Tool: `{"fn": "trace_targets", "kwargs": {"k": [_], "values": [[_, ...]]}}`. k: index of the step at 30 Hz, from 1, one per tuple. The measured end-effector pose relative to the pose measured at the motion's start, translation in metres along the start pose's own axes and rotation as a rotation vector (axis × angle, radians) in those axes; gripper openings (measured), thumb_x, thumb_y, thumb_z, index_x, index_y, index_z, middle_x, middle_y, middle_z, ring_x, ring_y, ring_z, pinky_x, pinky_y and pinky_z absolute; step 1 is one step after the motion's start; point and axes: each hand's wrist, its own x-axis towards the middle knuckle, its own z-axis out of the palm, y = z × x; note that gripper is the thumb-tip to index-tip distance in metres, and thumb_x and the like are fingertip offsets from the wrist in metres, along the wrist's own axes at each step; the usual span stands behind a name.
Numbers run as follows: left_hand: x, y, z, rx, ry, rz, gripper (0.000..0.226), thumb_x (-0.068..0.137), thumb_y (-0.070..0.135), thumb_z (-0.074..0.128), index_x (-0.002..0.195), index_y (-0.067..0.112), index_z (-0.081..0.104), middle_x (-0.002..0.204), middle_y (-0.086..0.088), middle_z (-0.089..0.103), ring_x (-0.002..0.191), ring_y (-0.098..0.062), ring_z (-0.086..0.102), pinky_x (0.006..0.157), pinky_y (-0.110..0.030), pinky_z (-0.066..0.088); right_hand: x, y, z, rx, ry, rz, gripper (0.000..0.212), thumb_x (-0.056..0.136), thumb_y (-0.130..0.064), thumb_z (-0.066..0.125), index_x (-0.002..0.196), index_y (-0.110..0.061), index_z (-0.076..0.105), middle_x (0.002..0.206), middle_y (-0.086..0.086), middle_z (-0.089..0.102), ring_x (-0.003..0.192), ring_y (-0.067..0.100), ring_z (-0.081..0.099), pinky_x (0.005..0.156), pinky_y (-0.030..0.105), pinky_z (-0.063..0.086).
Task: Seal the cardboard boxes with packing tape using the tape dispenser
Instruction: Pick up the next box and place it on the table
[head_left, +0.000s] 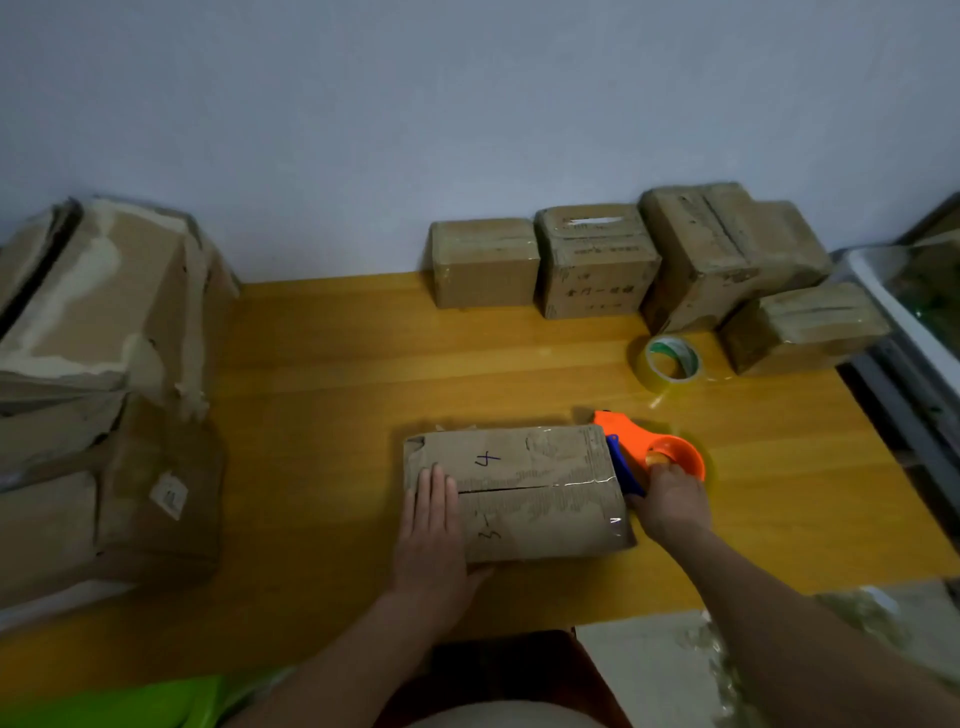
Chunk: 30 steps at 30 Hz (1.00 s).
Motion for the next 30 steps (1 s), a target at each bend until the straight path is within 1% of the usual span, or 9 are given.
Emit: {"fn": "trace_targets", "kwargs": {"k": [4, 7, 11, 13, 18, 21, 24, 27, 30], "values": [[0.009, -0.01, -0.007, 0.01, -0.015, 0.045, 0.101, 0.088, 0.072, 0.035, 0.137, 0.018, -0.036, 0.15, -0.016, -0.039, 0.14, -0.032, -0.034, 0.116, -0.045, -0.018, 0.01, 0.007, -0.004, 0.157, 0.012, -0.028, 0.039, 0.082, -0.026, 0.071, 0.114, -0.005, 0.061, 0.112, 0.018, 0.064, 0.103, 0.036, 0.058, 0.086, 0.039, 0.044], [0.02, -0.013, -0.017, 0.053, -0.024, 0.062, 0.099, 0.088, 0.071, 0.037, 0.14, 0.02, -0.031, 0.149, -0.016, -0.038, 0.139, -0.031, -0.034, 0.115, -0.044, -0.019, 0.012, 0.007, -0.023, 0.426, 0.068, 0.003, 0.025, 0.086, -0.019, 0.069, 0.099, 0.002, 0.064, 0.095, 0.023, 0.066, 0.087, 0.039, 0.061, 0.071, 0.039, 0.044], [0.031, -0.016, -0.03, 0.03, 0.018, 0.09, 0.103, 0.083, 0.068, 0.052, 0.154, 0.025, -0.01, 0.159, -0.015, -0.019, 0.146, -0.03, -0.019, 0.112, -0.04, -0.019, 0.008, 0.004, -0.062, 0.673, 0.076, -0.117, 0.024, 0.088, -0.017, 0.066, 0.083, 0.005, 0.06, 0.074, 0.02, 0.058, 0.07, 0.035, 0.053, 0.059, 0.037, 0.036], [0.034, -0.018, -0.036, 0.01, 0.084, 0.128, 0.107, 0.076, 0.066, 0.064, 0.155, 0.023, 0.004, 0.161, -0.011, 0.0, 0.149, -0.027, -0.005, 0.11, -0.04, -0.02, 0.002, -0.003, -0.086, 0.733, 0.069, -0.229, 0.022, 0.088, -0.016, 0.066, 0.084, 0.005, 0.06, 0.075, 0.02, 0.057, 0.069, 0.032, 0.051, 0.059, 0.035, 0.035], [0.031, -0.023, -0.059, -0.129, 0.129, 0.174, 0.116, 0.071, 0.073, 0.063, 0.155, 0.022, 0.003, 0.158, 0.003, 0.018, 0.147, -0.016, 0.011, 0.118, -0.044, -0.015, -0.013, -0.022, -0.146, 0.896, -0.202, -0.491, 0.011, 0.088, -0.012, 0.066, 0.097, -0.009, 0.069, 0.096, 0.01, 0.071, 0.089, 0.021, 0.066, 0.075, 0.031, 0.053], [0.031, -0.031, -0.072, -0.408, 0.288, 0.068, 0.085, 0.085, 0.06, 0.058, 0.151, 0.022, 0.022, 0.148, 0.002, 0.039, 0.141, -0.021, 0.029, 0.12, -0.04, 0.006, -0.016, -0.035, -0.165, 0.908, -0.386, -0.556, 0.017, 0.087, -0.009, 0.066, 0.103, -0.004, 0.069, 0.099, 0.01, 0.073, 0.093, 0.017, 0.068, 0.079, 0.026, 0.052], [0.042, -0.044, -0.097, -0.92, 0.394, -0.223, 0.045, 0.098, 0.04, 0.05, 0.135, 0.015, 0.05, 0.129, -0.005, 0.057, 0.125, -0.027, 0.051, 0.1, -0.032, 0.037, -0.018, -0.05, -0.172, 0.908, -0.526, -0.585, 0.029, 0.081, -0.018, 0.07, 0.107, -0.006, 0.07, 0.103, 0.007, 0.073, 0.095, 0.016, 0.067, 0.082, 0.026, 0.051], [0.05, -0.052, -0.128, -1.495, 0.123, -0.249, 0.045, 0.103, 0.041, 0.035, 0.124, 0.007, 0.057, 0.123, -0.008, 0.058, 0.122, -0.029, 0.054, 0.095, -0.033, 0.039, -0.02, -0.063, -0.171, 0.866, -0.671, -0.588, 0.036, 0.073, -0.022, 0.068, 0.106, -0.008, 0.069, 0.105, 0.007, 0.072, 0.099, 0.019, 0.066, 0.089, 0.03, 0.049], [0.046, -0.055, -0.141, -1.635, -0.108, -0.144, 0.058, 0.101, 0.049, 0.03, 0.131, 0.005, 0.053, 0.129, -0.008, 0.059, 0.117, -0.022, 0.057, 0.097, -0.031, 0.042, -0.022, -0.076, -0.167, 0.81, -0.729, -0.597, 0.03, 0.071, -0.019, 0.071, 0.1, -0.008, 0.069, 0.096, 0.003, 0.071, 0.092, 0.015, 0.065, 0.084, 0.028, 0.048]]}}
